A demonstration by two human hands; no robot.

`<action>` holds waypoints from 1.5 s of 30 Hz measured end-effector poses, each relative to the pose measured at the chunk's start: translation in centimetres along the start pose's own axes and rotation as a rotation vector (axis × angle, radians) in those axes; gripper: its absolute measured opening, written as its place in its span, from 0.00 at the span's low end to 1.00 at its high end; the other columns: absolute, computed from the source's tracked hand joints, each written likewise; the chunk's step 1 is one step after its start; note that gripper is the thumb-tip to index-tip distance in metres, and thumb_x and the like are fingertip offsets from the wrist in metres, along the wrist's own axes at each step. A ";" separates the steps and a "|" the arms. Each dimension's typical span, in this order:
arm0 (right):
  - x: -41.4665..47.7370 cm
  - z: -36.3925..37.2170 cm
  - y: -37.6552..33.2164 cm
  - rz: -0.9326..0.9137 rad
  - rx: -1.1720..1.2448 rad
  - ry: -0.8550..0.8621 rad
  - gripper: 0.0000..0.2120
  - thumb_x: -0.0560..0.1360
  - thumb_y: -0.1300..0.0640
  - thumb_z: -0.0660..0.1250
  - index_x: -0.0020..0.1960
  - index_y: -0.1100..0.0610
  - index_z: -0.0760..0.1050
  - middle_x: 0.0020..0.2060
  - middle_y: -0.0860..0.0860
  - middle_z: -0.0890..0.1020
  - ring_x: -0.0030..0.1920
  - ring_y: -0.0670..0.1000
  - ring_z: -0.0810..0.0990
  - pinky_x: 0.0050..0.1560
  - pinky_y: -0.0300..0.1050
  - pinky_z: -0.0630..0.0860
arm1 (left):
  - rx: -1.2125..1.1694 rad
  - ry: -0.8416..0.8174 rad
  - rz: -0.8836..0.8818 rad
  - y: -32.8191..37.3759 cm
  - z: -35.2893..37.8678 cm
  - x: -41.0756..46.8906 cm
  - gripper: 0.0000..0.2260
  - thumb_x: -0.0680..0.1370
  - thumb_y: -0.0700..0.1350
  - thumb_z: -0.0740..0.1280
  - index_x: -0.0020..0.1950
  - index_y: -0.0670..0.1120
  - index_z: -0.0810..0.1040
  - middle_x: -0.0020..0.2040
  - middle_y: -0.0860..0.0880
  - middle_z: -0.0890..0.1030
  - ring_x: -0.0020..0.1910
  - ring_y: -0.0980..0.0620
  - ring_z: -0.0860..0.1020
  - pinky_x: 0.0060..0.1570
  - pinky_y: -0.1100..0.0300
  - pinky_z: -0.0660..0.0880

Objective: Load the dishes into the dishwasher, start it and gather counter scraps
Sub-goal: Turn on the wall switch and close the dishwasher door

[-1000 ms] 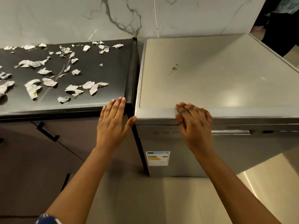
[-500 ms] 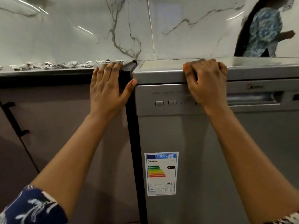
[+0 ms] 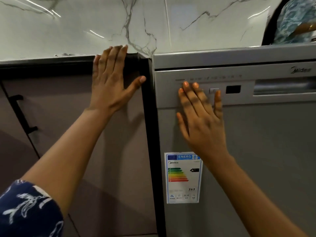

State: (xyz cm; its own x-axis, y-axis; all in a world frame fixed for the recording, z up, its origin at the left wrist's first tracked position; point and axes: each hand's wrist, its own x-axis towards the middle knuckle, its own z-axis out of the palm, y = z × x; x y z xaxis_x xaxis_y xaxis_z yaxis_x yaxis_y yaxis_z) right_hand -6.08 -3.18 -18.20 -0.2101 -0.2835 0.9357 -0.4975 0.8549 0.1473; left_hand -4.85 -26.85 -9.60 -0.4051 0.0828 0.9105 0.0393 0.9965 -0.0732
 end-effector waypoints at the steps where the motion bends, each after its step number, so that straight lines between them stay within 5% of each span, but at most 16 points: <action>1: -0.7 0.6 -0.4 0.016 -0.009 -0.019 0.26 0.79 0.50 0.56 0.74 0.59 0.60 0.74 0.55 0.62 0.75 0.52 0.57 0.73 0.57 0.44 | 0.023 0.010 -0.017 -0.6 -0.1 -0.4 0.38 0.75 0.70 0.49 0.78 0.48 0.54 0.77 0.46 0.57 0.77 0.47 0.51 0.74 0.51 0.42; 14: -0.6 1.9 -1.3 0.102 -0.050 0.029 0.25 0.80 0.50 0.54 0.75 0.57 0.59 0.74 0.53 0.62 0.75 0.52 0.57 0.73 0.54 0.36 | 0.042 0.085 -0.156 0.9 1.9 -1.4 0.40 0.76 0.68 0.53 0.78 0.42 0.49 0.78 0.40 0.49 0.76 0.38 0.46 0.70 0.45 0.36; 21: -1.1 0.3 -0.6 0.048 0.041 -0.120 0.31 0.78 0.46 0.55 0.77 0.57 0.51 0.76 0.54 0.53 0.75 0.49 0.43 0.73 0.57 0.39 | 0.018 0.025 -0.158 1.1 0.9 -1.7 0.41 0.76 0.70 0.52 0.78 0.44 0.48 0.78 0.42 0.48 0.77 0.40 0.44 0.71 0.42 0.38; 25: 0.2 -0.7 -0.6 -0.034 0.029 -0.082 0.30 0.78 0.48 0.56 0.76 0.59 0.53 0.76 0.56 0.56 0.76 0.54 0.51 0.73 0.58 0.44 | -0.016 0.010 -0.179 1.4 0.7 -1.9 0.42 0.75 0.70 0.52 0.78 0.45 0.47 0.79 0.44 0.47 0.77 0.41 0.43 0.72 0.42 0.39; 34: 5.6 -0.1 -0.1 0.081 -0.041 -0.023 0.30 0.78 0.48 0.52 0.77 0.58 0.49 0.76 0.54 0.53 0.76 0.54 0.50 0.73 0.57 0.43 | -0.121 0.005 -0.279 3.2 -0.1 -1.1 0.37 0.77 0.68 0.52 0.78 0.47 0.51 0.78 0.45 0.50 0.77 0.44 0.44 0.74 0.44 0.42; 37: 5.6 0.1 0.4 0.063 0.018 -0.009 0.27 0.80 0.49 0.49 0.76 0.57 0.51 0.76 0.53 0.55 0.76 0.53 0.52 0.73 0.57 0.43 | -0.154 0.046 -0.090 5.2 -0.7 -0.9 0.29 0.80 0.61 0.53 0.77 0.48 0.56 0.77 0.47 0.59 0.77 0.49 0.53 0.75 0.45 0.45; 40: 5.8 -0.5 2.8 -0.067 0.050 -0.012 0.25 0.80 0.51 0.48 0.76 0.55 0.54 0.75 0.52 0.58 0.76 0.51 0.54 0.72 0.60 0.44 | -0.192 0.010 0.046 7.5 0.2 -1.4 0.27 0.82 0.56 0.54 0.78 0.48 0.53 0.78 0.46 0.55 0.77 0.48 0.52 0.75 0.45 0.47; 45: 5.2 -2.1 8.5 -0.051 -0.027 0.022 0.23 0.82 0.51 0.46 0.76 0.55 0.55 0.75 0.52 0.59 0.75 0.51 0.56 0.72 0.61 0.46 | -0.263 0.041 -0.094 9.8 2.1 -2.9 0.26 0.83 0.53 0.51 0.78 0.46 0.48 0.79 0.44 0.49 0.77 0.47 0.46 0.74 0.42 0.44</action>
State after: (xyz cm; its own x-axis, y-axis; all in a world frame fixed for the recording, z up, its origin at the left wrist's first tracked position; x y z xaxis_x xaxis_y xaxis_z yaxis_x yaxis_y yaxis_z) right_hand -9.62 3.49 -11.45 -0.1661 -0.3173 0.9337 -0.4842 0.8510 0.2031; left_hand -5.16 -17.35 -13.82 -0.3813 -0.0152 0.9243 0.2416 0.9635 0.1155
